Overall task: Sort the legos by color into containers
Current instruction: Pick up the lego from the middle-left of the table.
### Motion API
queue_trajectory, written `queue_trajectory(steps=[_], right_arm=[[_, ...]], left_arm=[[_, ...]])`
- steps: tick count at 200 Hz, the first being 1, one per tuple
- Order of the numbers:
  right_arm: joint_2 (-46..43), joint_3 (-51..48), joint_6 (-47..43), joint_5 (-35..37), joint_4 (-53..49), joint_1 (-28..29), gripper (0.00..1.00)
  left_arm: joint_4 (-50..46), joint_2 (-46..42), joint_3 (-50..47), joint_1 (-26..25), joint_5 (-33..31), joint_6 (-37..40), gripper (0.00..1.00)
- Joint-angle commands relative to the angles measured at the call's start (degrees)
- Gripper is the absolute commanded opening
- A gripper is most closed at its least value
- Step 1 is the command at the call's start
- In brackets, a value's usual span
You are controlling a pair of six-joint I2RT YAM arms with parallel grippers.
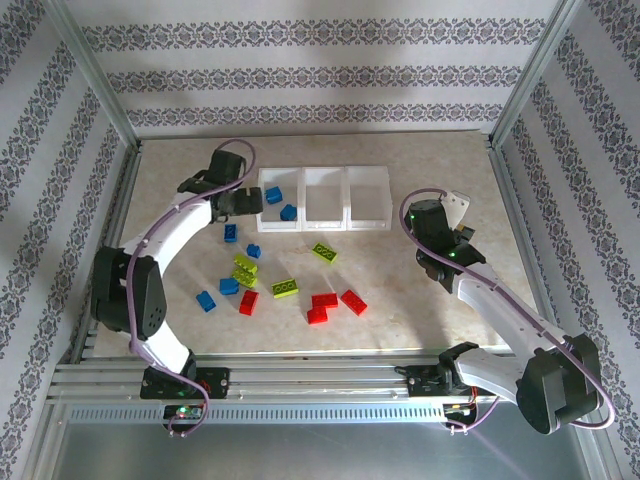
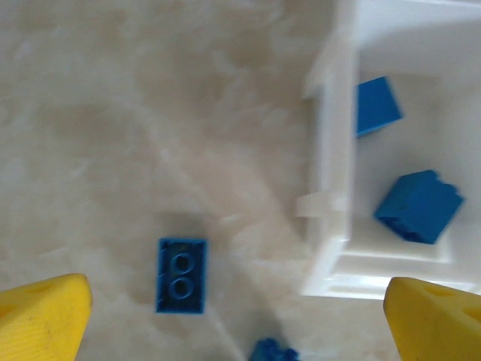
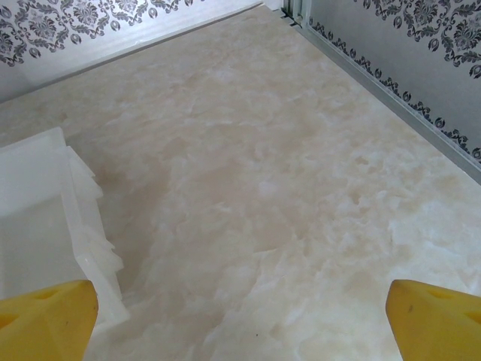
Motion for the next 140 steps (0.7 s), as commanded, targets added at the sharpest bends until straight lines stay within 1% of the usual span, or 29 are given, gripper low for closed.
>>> queue_trajectory(steps=[1, 25, 60, 140], right_arm=[[0.14, -0.20, 1.21, 0.29, -0.34, 0.44, 0.98], [0.28, 0.05, 1.34, 0.16, -0.29, 0.44, 0.98], [1.11, 0.83, 1.21, -0.14, -0.27, 0.59, 0.98], [2.30, 1.65, 0.81, -0.15, -0.07, 0.69, 0.98]], left_arm=[[0.02, -2.77, -3.24, 2.31, -0.20, -1.44, 1.00], [0.28, -3.51, -6.89, 4.43, 1.15, -1.13, 1.00], [0.06, -2.10, -9.05, 6.04, 2.82, 0.13, 1.00], [0.77, 6.54, -6.20, 6.63, 5.96, 1.23, 1.00]])
